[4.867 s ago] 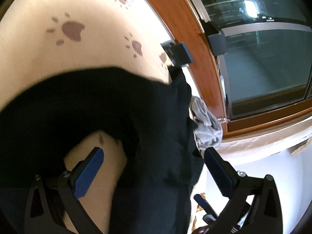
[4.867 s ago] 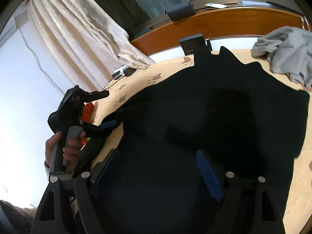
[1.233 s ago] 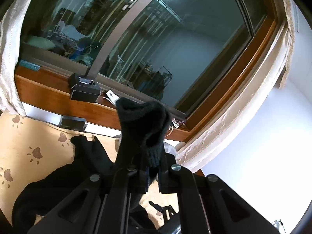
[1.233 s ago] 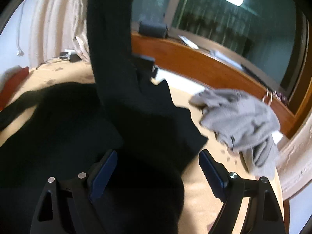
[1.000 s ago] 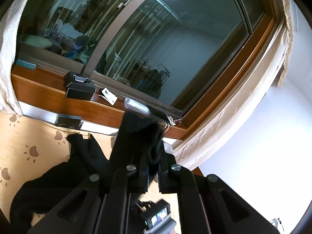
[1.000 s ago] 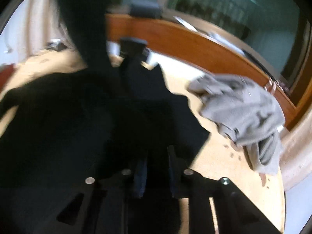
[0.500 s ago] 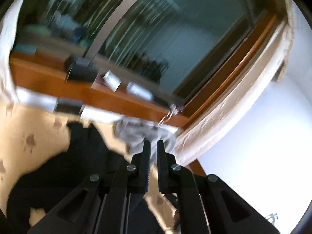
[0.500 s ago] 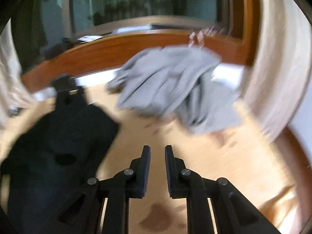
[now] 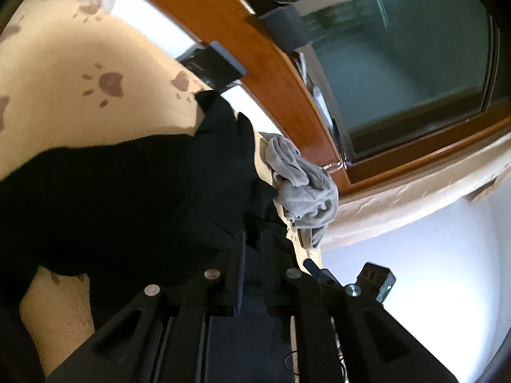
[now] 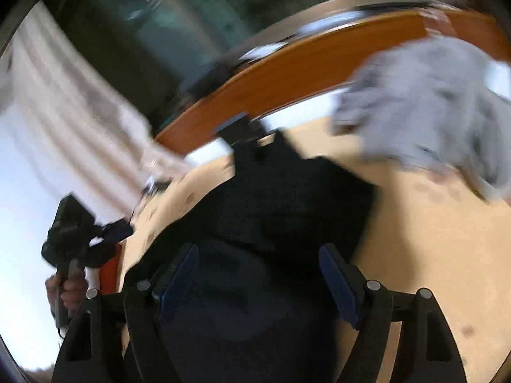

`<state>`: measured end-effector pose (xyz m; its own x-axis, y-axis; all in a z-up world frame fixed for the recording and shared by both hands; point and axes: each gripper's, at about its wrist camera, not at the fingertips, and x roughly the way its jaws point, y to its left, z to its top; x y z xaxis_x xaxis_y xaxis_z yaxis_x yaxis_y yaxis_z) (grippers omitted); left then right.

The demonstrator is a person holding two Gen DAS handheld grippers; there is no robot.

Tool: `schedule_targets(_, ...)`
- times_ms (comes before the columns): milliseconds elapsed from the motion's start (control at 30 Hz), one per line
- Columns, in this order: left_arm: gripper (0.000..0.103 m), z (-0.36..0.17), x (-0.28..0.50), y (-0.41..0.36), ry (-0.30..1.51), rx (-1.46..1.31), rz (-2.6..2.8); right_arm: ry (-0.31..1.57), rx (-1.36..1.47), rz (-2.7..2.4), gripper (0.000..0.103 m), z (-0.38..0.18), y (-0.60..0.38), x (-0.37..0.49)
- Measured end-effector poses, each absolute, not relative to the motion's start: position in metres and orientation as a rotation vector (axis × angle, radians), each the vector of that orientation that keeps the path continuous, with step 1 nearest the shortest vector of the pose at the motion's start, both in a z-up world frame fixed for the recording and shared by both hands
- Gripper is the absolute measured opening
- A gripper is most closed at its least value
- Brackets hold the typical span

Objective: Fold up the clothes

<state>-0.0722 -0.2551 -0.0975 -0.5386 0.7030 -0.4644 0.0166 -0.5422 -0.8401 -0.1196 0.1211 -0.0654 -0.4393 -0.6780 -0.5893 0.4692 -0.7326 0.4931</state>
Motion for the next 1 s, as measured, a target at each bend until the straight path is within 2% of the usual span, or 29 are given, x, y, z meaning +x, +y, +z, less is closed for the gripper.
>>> schedule_targets(133,0.028,-0.115,-0.072,-0.271,-1.256,-1.174,2.098,-0.141,1.104,-2.059,0.080,-0.067,0.051,-0.142)
schedule_targets(233,0.033,-0.121,-0.071,-0.281,-1.272,-1.189,2.117,0.003,1.128,-2.009,0.080,-0.074,0.008,-0.160)
schedule_targets(467,0.040,-0.136,-0.073,-0.293,-1.333,-1.213,2.094,0.166,1.215,-1.911,0.080,-0.109,-0.051,-0.202)
schedule_targets(767,0.045,-0.150,-0.077,-0.299,-1.383,-1.251,2.081,0.414,1.155,-1.832,0.079,-0.126,-0.090,-0.185)
schedule_targets(833,0.047,-0.150,-0.078,-0.297,-1.379,-1.256,2.083,0.484,1.119,-1.839,0.073,-0.126,-0.091,-0.178)
schedule_targets(1000,0.052,-0.155,-0.080,-0.294,-1.378,-1.271,2.082,0.564,1.058,-1.835,0.041,-0.127,-0.095,-0.163)
